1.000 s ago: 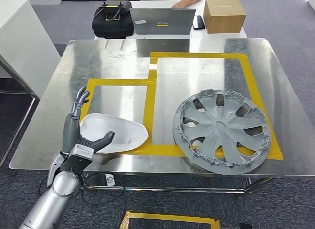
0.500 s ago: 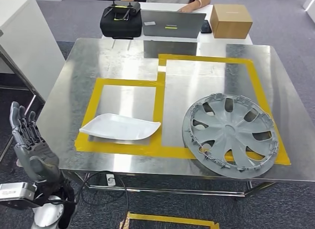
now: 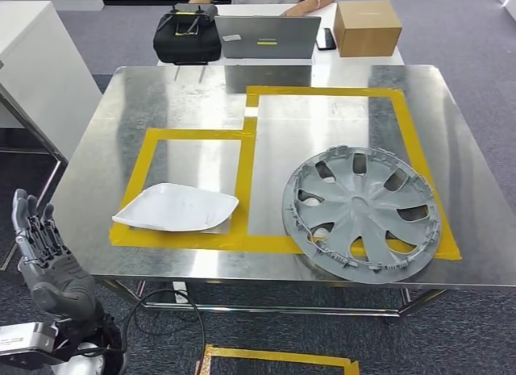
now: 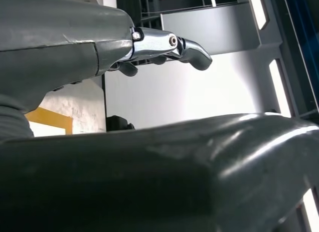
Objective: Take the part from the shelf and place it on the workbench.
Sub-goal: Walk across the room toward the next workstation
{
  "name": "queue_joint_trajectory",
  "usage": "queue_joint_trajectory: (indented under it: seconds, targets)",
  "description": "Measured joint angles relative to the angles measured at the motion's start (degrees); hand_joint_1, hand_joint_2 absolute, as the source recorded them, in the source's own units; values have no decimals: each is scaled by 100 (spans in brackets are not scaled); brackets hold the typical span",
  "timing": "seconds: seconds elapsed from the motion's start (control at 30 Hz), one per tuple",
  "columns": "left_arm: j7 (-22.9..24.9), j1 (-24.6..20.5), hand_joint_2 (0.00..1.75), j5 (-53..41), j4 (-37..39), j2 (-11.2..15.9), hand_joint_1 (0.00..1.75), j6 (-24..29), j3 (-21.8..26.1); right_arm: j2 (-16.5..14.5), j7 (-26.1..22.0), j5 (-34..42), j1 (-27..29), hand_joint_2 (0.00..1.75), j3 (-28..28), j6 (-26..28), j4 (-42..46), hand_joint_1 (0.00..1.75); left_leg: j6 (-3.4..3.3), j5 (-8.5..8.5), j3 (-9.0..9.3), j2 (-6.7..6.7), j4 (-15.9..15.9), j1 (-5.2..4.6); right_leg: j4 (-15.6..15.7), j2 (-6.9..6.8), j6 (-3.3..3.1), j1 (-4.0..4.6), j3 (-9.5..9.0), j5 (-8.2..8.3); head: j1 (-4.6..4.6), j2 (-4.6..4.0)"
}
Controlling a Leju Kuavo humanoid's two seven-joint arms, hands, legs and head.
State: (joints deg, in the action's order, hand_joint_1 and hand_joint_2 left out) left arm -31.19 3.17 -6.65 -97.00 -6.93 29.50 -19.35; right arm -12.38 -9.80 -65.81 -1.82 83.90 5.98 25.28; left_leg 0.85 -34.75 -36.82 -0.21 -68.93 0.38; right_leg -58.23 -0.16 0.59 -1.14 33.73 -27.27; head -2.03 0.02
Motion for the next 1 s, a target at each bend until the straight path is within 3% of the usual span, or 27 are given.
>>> queue_joint_trajectory:
  seconds: [0.03, 0.1, 0.23, 0.3, 0.37, 0.4, 0.43, 0.47, 0.57, 0.6, 0.63, 0.67, 0.73, 0.8, 0.87, 0.93, 1.0]
  targets:
    - [1, 11, 0, -3, 0, 2, 0, 1, -3, -8, 1, 0, 0, 0, 8, -2, 13, 0, 11, -185, -94, 0, -340, 2, -1, -8, -5, 4, 43, 29, 2, 0]
    - [2, 30, 0, -5, 0, 6, 0, 1, -5, -15, 1, 0, -2, 0, 21, -3, 29, 0, 15, -350, -173, 0, -694, 2, -3, -16, -6, 10, 99, 70, 3, 0]
    - [3, 36, 0, -6, 0, 8, 0, 1, -7, -16, 1, 0, -2, 0, 26, -3, 33, 0, 11, -341, -141, 0, -698, 2, -3, -17, -6, 13, 121, 87, 3, 0]
    - [5, 37, 0, -38, -11, 11, 0, 18, -22, -36, 3, -3, -3, 0, 36, -16, 54, 0, -70, -8, 439, 0, 242, -24, -2, -17, 37, 22, 198, 185, 2, 0]
    - [21, 42, 0, -111, -25, 19, 0, 61, -51, -67, 9, -10, -2, 0, 45, -27, 81, 0, -181, 349, 970, -1, 1191, -73, 20, -20, 136, 24, 276, 336, -1, 0]
    - [40, 42, 0, -155, -28, 21, 0, 83, -70, -75, 14, -13, -2, 0, 48, -17, 92, 0, -216, 406, 944, 8, 1240, -77, 26, -17, 187, 17, 299, 358, -2, 0]
    - [67, 41, 0, -189, -28, 22, 0, 93, -91, -79, 20, -10, -4, 0, 49, 10, 102, 0, -257, 469, 908, 18, 1264, -70, -11, -11, 214, 10, 341, 285, -6, 0]
    - [91, 40, 0, -225, -28, 22, 0, 99, -119, -79, 24, -1, -5, 0, 53, 39, 111, 0, -295, 537, 857, 28, 1290, -55, -149, -3, 235, 8, 410, 110, -14, 0]
    - [148, 52, 0, -326, -26, 26, 0, 109, -203, -79, 32, 34, -11, 0, 90, 92, 135, 0, -351, 695, 660, 45, 1297, -45, -1129, 7, 278, 2, 683, -666, -44, 0]
    - [163, 57, 0, -356, -24, 29, 0, 117, -227, -79, 32, 42, -13, 0, 109, 96, 146, 0, -348, 741, 591, 49, 1290, -46, -1408, 6, 293, 0, 706, -773, -45, 0]
    - [176, 59, 0, -384, -21, 34, 0, 125, -251, -79, 32, 45, -15, 0, 124, 97, 157, 0, -340, 783, 525, 53, 1279, -44, -1519, 5, 307, -3, 646, -762, -46, 0]
    - [189, 61, 0, -414, -19, 39, 0, 131, -279, -78, 32, 46, -16, 0, 135, 97, 165, 0, -326, 819, 465, 54, 1262, -37, -1410, 5, 317, -8, 480, -651, -48, 0]
    - [203, 63, 0, -461, -17, 45, 0, 125, -335, -79, 32, 46, -23, 0, 146, 97, 179, 0, -284, 865, 370, 51, 1208, -24, -670, 6, 338, -22, -81, -397, -52, 0]
    - [221, 64, 0, -502, -15, 50, 0, 95, -396, -81, 36, 39, -35, 0, 158, 97, 189, 0, -229, 902, 293, 50, 1129, -37, 2, 29, 328, -18, -531, -340, -52, 0]
    - [235, 68, 0, -536, -13, 60, 0, 67, -459, -84, 42, 33, -40, 0, 176, 97, 192, 0, -171, 964, 235, 51, 1085, -53, 171, 53, 297, -2, -622, -370, -51, 0]
    - [243, 73, 0, -553, -10, 71, 0, 55, -493, -85, 47, 32, -40, 0, 187, 98, 199, 0, -114, 920, 175, 47, 1033, -43, 176, 42, 242, -18, -552, -338, -50, 0]
    - [272, 76, 0, -576, -2, 82, 0, 25, -521, -85, 51, 31, -44, 0, 190, 99, 210, 0, -56, 554, 35, 42, 650, -28, 178, 16, 145, -27, -472, -273, -23, 0]
